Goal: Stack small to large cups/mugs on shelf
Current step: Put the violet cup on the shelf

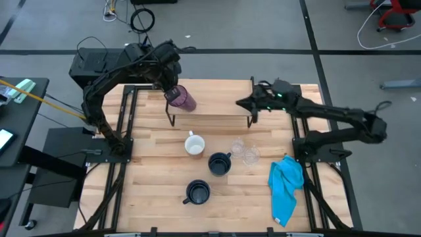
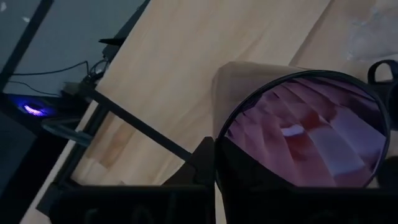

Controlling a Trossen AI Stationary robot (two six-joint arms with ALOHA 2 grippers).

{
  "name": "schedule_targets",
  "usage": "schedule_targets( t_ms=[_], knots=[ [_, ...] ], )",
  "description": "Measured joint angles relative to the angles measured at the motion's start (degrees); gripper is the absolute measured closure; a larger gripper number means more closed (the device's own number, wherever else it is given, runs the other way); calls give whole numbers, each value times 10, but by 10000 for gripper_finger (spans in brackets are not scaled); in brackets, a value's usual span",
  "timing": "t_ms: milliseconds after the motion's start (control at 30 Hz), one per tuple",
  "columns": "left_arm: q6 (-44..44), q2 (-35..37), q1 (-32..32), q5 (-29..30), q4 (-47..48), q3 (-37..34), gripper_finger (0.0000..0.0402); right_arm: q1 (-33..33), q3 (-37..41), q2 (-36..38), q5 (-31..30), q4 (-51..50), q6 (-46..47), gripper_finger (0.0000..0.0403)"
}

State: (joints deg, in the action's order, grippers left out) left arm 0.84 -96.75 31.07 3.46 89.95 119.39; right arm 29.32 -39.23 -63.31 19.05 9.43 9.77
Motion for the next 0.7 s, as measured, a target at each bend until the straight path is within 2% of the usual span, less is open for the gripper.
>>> schedule_targets(
  t_ms=[233,333,433,700],
  knots=[
    [26,0,0,6,0,0,391,0,-142,-102,0,-64,-110,383],
    [34,0,0,6,0,0,390,-4,-197,-134,-11,-100,-152,362],
    [43,0,0,10,0,0,393,-4,-237,-165,-21,-110,-174,316],
    [44,0,0,15,0,0,389,-22,-272,-254,-22,-65,-244,138]
  ],
)
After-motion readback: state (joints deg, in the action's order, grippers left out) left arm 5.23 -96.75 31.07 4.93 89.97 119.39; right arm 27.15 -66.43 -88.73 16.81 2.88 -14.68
